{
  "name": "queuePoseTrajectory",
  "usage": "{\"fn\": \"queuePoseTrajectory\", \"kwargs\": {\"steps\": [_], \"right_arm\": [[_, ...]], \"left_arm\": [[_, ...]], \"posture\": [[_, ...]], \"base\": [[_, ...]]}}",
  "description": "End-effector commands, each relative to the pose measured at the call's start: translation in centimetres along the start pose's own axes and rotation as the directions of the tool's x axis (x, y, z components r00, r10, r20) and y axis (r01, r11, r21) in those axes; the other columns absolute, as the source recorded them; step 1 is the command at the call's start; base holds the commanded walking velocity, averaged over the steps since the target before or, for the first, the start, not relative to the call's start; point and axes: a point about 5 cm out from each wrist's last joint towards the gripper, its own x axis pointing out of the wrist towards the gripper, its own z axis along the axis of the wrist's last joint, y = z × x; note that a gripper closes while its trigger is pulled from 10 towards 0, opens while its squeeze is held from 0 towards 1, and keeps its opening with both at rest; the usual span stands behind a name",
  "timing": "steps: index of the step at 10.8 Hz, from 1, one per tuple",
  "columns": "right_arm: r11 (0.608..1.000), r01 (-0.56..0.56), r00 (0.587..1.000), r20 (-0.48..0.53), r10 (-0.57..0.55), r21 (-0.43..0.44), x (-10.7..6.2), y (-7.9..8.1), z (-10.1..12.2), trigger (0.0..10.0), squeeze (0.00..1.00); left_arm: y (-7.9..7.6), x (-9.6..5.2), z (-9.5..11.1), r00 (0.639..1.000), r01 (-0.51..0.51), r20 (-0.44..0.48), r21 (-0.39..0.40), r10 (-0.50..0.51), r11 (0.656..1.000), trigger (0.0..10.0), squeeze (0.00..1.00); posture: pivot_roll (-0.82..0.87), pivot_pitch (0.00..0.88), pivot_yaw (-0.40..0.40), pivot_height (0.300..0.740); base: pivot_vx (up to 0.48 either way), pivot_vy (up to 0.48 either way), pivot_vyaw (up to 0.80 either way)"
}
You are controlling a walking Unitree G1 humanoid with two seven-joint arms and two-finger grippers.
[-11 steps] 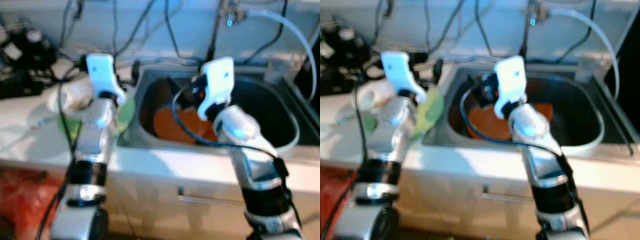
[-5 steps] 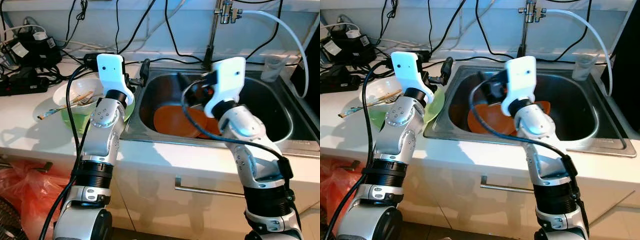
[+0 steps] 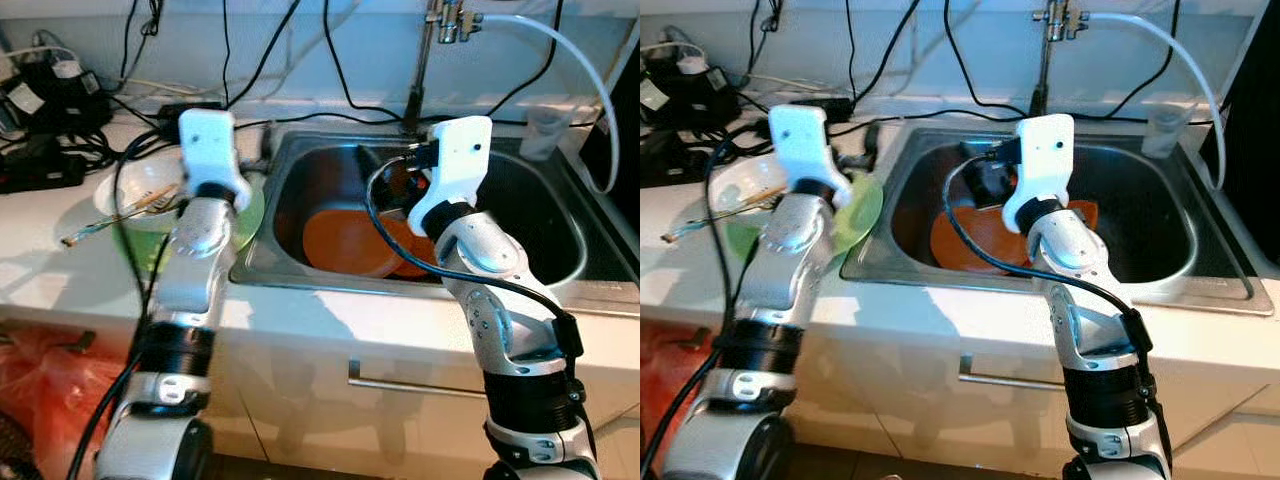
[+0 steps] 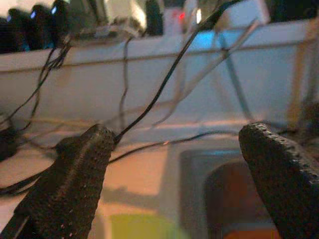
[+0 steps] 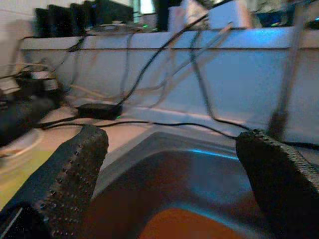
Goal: Kitchen organization
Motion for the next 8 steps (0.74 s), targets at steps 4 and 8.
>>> {"fn": "queuePoseTrajectory", "kwargs": {"steps": [4, 8], "right_arm": [[0.968, -0.207, 0.976, -0.042, 0.215, 0.144, -0.7, 2.5, -0.4, 10.0, 0.00], [0.924, -0.307, 0.940, -0.079, 0.332, 0.227, -1.8, 2.7, -0.8, 10.0, 0.00]], "left_arm": [[0.1, -1.3, -2.2, 0.997, -0.003, -0.072, 0.051, 0.007, 0.999, 10.0, 0.00], [-0.4, -1.3, -1.9, 0.998, 0.025, -0.057, 0.072, -0.021, 0.997, 10.0, 0.00]], "posture": [[-0.02, 0.000, 0.040, 0.740], [-0.03, 0.000, 0.043, 0.740]], "base": [[0.000, 0.000, 0.00], [0.000, 0.000, 0.00]]}}
